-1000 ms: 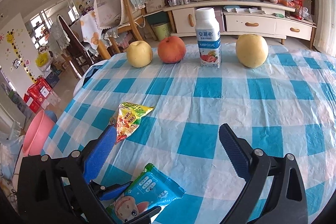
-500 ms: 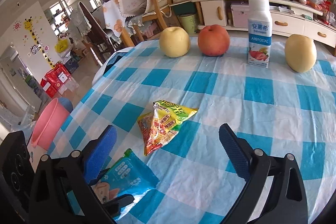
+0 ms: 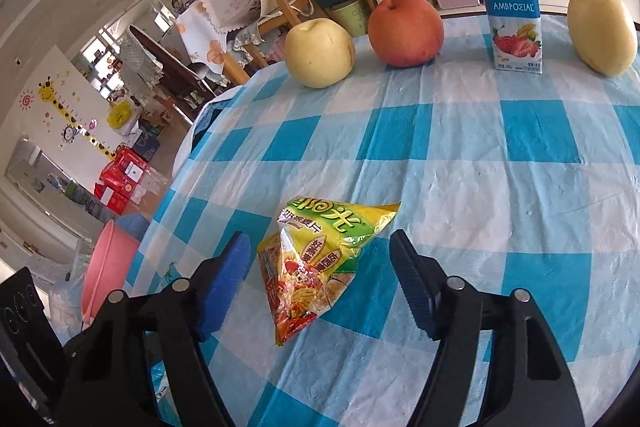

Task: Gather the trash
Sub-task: 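Hold the blue pack in the left tool while the right tool grasps the yellow chip bag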

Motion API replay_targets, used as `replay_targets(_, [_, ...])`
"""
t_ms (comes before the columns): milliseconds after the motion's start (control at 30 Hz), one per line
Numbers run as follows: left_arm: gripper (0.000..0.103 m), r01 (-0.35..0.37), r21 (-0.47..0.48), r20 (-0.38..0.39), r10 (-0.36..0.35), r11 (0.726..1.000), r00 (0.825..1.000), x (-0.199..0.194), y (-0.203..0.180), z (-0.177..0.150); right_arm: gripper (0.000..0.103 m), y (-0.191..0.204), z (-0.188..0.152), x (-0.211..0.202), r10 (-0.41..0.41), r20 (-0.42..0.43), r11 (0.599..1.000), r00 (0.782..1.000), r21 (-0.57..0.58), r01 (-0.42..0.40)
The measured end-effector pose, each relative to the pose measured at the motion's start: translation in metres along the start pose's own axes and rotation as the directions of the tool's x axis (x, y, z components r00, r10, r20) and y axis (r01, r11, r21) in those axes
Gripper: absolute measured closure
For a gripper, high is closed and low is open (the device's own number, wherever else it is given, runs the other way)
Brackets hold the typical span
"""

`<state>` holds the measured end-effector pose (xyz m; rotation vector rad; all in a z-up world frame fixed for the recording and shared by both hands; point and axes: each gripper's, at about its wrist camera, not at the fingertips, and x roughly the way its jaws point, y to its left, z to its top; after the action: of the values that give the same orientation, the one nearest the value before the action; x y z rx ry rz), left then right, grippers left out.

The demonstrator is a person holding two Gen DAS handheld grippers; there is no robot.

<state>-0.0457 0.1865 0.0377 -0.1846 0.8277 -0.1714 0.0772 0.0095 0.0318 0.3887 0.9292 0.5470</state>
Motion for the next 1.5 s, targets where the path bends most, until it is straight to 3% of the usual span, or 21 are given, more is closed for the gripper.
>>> replay_targets(167, [0.055,0.012,-0.019,-0.004,-0.012,1.000,1.000,0.000,0.005,-0.001,0.057,0.005,0.002,-0.002,-0.048,0.035,0.997,0.998,-0.052,0.050])
replay_targets(367, [0.055,0.019,-0.033,-0.015,-0.020,0.999,1.000,0.002,0.007,-0.002,0.065,0.022,-0.008,0.018,-0.182,-0.025,0.958,0.983,-0.228,0.172])
replay_targets(467, [0.055,0.024,-0.036,-0.016,-0.024,0.999,1.000,0.003,0.008,-0.002,0.065,0.029,-0.009,0.020,-0.224,-0.048,0.933,0.973,-0.298,0.200])
replay_targets(600, [0.055,0.028,-0.039,-0.023,-0.029,0.999,0.999,0.005,0.008,-0.003,0.057,0.024,-0.012,0.022,-0.242,-0.048,0.924,0.969,-0.316,0.215])
replay_targets(767, [0.055,0.022,-0.057,-0.029,-0.024,0.998,0.999,0.005,0.012,-0.002,0.056,0.024,-0.012,0.019,-0.269,-0.090,0.906,0.959,-0.361,0.220])
replay_targets(933, [0.055,0.030,-0.063,-0.027,-0.031,0.998,0.999,0.005,0.015,-0.002,0.050,0.015,-0.010,0.010,-0.252,-0.113,0.937,0.961,-0.278,0.213])
replay_targets(1033, [0.055,0.033,-0.064,-0.030,-0.035,0.997,0.999,0.006,0.015,-0.003,0.035,0.015,-0.012,0.008,-0.225,-0.092,0.954,0.970,-0.221,0.200])
replay_targets(1200, [0.055,0.038,-0.075,-0.027,-0.040,0.996,0.999,0.006,0.016,-0.002,0.022,0.014,-0.014,0.009,-0.160,-0.054,0.981,0.986,-0.116,0.153])
replay_targets(1300, [0.055,0.044,-0.076,-0.031,-0.046,0.996,0.998,0.007,0.016,-0.003,0.022,0.014,-0.014,0.010,-0.121,-0.022,0.989,0.992,-0.082,0.119])
replay_targets(1500, [0.055,0.051,-0.080,-0.038,-0.054,0.996,0.998,0.010,0.016,-0.004,0.040,0.023,-0.015,0.017,-0.182,0.010,0.968,0.983,-0.173,0.181])
